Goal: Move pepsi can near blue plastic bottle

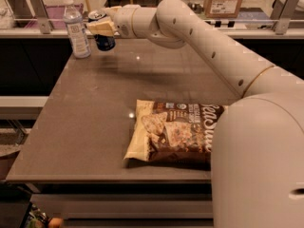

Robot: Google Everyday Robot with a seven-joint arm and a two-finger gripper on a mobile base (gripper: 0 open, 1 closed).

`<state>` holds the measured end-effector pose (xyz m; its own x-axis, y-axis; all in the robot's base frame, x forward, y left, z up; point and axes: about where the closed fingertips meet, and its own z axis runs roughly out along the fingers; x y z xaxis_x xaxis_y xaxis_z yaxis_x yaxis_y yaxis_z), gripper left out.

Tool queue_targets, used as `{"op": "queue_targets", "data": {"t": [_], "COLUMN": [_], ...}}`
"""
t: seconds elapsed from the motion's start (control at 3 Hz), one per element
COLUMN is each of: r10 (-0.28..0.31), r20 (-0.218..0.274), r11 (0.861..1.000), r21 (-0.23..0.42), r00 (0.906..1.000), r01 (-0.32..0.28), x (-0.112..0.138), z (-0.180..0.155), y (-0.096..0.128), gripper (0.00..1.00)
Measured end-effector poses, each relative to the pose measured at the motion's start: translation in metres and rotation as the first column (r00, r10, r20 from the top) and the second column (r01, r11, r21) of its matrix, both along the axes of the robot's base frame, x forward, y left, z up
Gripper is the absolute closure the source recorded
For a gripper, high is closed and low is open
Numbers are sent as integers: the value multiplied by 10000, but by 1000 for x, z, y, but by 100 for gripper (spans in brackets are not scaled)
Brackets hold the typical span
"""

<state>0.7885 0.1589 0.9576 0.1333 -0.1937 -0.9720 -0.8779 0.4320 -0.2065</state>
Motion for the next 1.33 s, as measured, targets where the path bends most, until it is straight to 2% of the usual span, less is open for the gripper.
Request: {"op": "queue_targets", "data": {"t": [0.67, 1.0, 1.33], "r10": [37, -35, 69], "r20": [-29, -365, -784], "r11": [9999, 10000, 9999], "r21": [97, -16, 134], "r00": [10000, 9993, 9969], "r01": [-36, 35, -59], "x": [4, 0, 0], "z": [-9, -20, -32], "y": [3, 0, 0], "gripper": [100, 100, 100]}}
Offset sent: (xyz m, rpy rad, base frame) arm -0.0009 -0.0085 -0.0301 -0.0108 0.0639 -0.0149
